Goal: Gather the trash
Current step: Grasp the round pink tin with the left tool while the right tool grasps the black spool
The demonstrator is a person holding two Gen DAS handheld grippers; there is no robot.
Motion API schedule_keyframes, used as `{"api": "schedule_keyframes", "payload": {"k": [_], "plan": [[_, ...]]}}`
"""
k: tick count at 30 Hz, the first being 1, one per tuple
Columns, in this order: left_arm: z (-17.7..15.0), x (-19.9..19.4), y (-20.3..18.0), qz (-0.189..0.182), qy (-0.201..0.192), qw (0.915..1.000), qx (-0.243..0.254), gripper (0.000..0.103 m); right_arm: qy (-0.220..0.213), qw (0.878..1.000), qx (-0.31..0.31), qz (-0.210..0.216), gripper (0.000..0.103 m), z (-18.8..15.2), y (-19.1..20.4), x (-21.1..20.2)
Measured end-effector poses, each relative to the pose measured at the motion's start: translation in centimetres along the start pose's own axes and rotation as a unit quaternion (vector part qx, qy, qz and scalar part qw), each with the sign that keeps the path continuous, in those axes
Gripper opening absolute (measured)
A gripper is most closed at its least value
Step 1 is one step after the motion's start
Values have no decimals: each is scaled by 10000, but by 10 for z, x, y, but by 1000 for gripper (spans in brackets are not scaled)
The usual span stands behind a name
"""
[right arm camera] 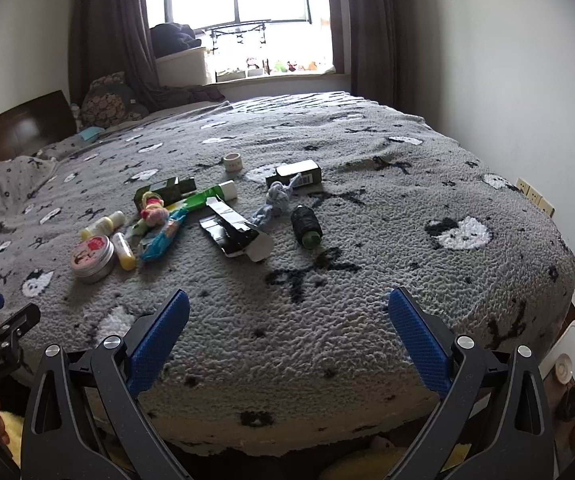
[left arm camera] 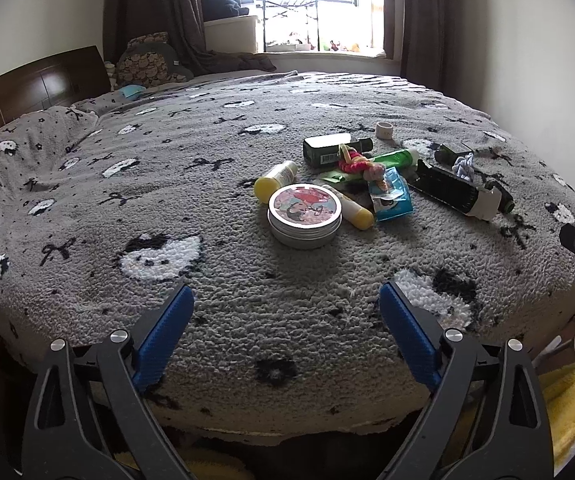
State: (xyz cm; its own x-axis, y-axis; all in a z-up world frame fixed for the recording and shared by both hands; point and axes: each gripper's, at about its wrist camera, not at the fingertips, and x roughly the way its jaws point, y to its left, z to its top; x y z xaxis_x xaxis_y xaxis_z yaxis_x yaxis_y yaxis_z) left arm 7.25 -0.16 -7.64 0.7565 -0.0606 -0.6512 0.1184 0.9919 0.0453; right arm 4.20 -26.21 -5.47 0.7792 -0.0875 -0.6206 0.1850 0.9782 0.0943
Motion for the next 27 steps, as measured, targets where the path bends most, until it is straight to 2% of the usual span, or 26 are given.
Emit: {"api": "schedule_keyframes", "payload": {"k": [2,5,9,11,13,15,19,22,27], "plan": [[2,12,-4,-59,69,9999,49,86,28,10000,21,-22,99,1,-3,9],[6,31,-9,-81,194,9997,132,77,80,9999,-29,-96,99,4,-7,27],[12,61,-10,-61,413,9991,16,76,273,9990,-79,-354,98,8,-16,62],[14,73,-8,-53,492,9988,-27,76,421,9988,-37,-236,86,8,-21,79],[16,85,-8,-89,574,9983,-40,71,564,9983,79,-147,80,9,-26,96],[17,94,-8,-137,638,9979,-45,66,616,9977,-9,-274,79,10,-25,109],[23,105,-6,-195,627,9978,-111,66,539,9982,-95,-263,79,17,-23,124],[29,115,-5,-221,659,9974,-170,66,499,9985,-166,-178,72,23,-23,134],[37,127,-15,-51,694,9976,-3,67,546,9983,-201,-70,69,34,-23,148]]}}
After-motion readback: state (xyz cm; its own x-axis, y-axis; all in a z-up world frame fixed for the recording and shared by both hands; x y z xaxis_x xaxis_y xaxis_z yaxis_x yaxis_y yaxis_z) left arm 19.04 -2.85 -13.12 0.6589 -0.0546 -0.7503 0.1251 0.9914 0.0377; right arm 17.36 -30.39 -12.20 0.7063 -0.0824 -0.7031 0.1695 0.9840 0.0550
